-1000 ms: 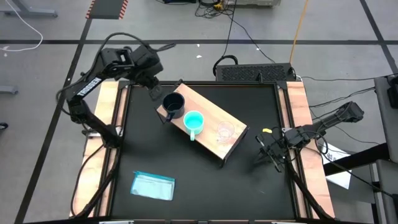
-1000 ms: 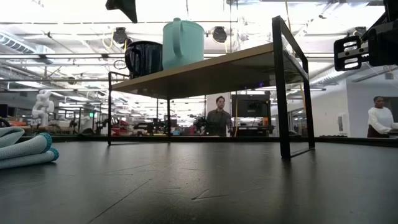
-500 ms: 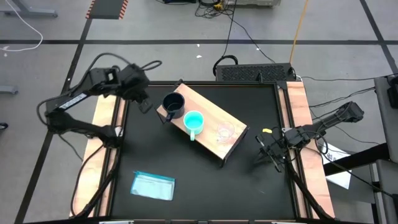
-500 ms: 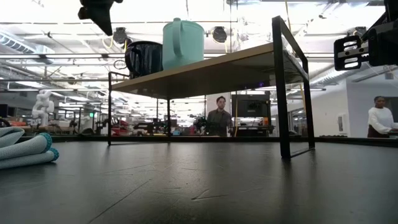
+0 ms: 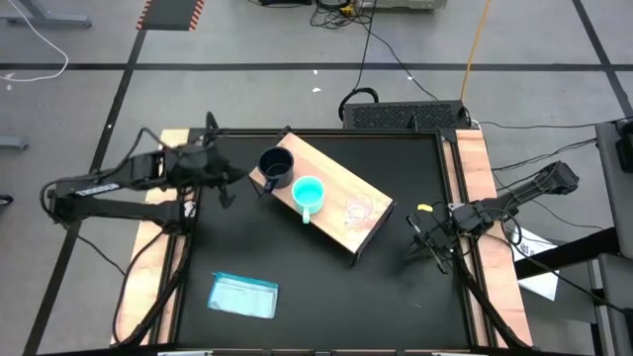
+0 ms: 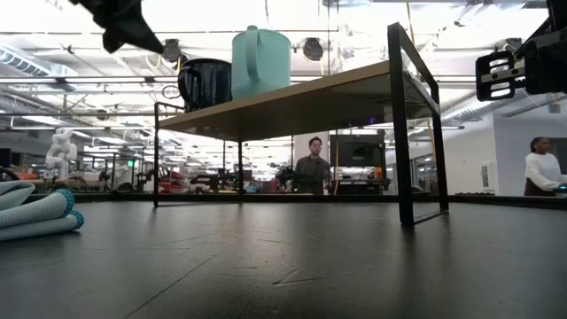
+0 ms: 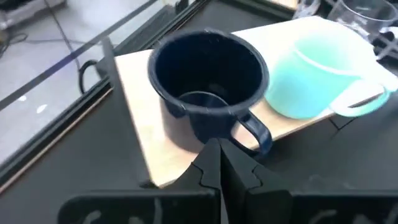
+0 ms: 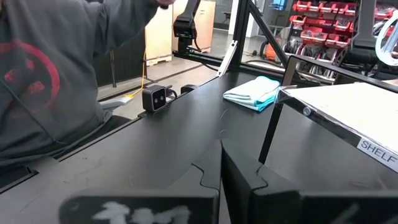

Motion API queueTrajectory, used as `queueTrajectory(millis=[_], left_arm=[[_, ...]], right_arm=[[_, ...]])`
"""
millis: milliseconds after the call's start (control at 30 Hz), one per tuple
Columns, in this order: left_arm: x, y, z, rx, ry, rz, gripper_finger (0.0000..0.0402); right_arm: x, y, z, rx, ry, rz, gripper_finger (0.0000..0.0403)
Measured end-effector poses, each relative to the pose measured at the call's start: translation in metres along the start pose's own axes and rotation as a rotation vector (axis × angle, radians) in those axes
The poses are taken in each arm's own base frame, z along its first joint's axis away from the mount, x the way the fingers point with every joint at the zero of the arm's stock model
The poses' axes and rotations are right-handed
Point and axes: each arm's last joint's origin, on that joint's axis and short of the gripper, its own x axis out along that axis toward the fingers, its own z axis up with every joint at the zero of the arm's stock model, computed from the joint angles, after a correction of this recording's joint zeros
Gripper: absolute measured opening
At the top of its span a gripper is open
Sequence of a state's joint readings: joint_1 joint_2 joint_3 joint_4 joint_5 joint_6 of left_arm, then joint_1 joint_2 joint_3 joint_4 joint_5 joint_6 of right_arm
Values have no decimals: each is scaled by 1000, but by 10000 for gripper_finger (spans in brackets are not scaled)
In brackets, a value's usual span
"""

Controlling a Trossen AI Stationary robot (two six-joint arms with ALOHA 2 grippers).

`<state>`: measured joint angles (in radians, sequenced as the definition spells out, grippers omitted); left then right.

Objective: Stack small to large cups/mugs on shelf
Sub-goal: Return to Home Position

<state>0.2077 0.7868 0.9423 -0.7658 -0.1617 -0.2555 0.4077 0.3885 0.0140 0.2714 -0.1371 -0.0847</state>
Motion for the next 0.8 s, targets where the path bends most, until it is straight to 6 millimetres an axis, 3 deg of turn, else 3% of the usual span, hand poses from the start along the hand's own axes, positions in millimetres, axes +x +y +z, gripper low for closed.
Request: queueTrajectory(millis=[233,433,800], left_arm=[[11,-4,-50,-26,-74,-60,0],[12,-13,-70,-13,-216,-187,0],[27,-28,-101,122,-341,-213,0]], right_arm=[[0,0,0,-4,0,0,0],[0,0,0,-8,0,0,0],[0,0,1,-14,-9,0,0]])
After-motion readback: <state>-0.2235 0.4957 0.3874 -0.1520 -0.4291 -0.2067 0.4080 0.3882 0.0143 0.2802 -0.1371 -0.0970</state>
